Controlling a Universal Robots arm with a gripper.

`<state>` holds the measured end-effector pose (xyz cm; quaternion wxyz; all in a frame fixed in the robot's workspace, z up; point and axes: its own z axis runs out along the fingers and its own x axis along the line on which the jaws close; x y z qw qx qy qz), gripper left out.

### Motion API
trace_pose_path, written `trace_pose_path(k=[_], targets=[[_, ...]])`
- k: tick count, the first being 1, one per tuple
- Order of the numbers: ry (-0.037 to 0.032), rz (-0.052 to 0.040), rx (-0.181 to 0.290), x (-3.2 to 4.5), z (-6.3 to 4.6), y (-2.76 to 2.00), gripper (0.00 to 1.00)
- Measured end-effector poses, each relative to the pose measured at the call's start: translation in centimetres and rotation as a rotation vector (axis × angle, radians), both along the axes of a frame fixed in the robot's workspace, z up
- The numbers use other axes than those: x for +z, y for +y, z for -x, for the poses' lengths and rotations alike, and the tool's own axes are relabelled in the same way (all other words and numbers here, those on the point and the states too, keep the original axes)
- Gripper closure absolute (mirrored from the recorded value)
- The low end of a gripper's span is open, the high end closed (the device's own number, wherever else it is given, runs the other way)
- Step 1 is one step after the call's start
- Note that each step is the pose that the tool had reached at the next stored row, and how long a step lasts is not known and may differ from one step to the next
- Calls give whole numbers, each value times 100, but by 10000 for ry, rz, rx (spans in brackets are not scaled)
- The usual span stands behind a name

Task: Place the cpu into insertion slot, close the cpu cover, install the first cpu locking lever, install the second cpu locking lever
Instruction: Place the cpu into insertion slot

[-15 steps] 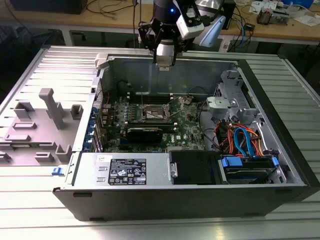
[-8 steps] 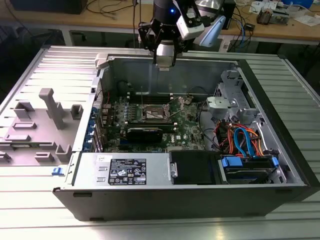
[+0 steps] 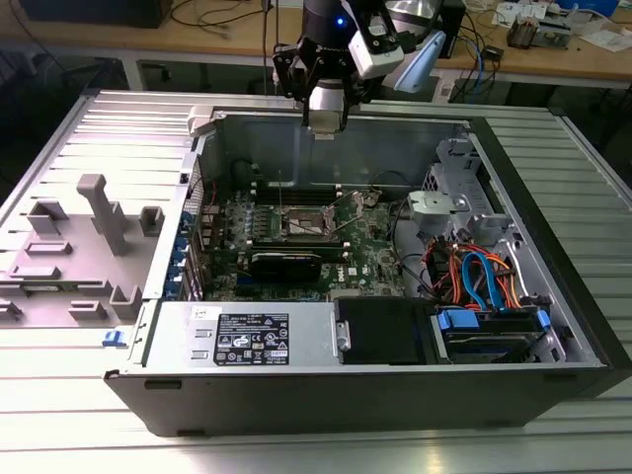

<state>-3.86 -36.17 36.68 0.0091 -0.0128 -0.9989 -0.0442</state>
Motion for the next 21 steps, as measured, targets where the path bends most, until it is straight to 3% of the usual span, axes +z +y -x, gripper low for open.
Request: trace_pose_path(k=[21], targets=[[-1,0,-472,-8,0,-6,46]])
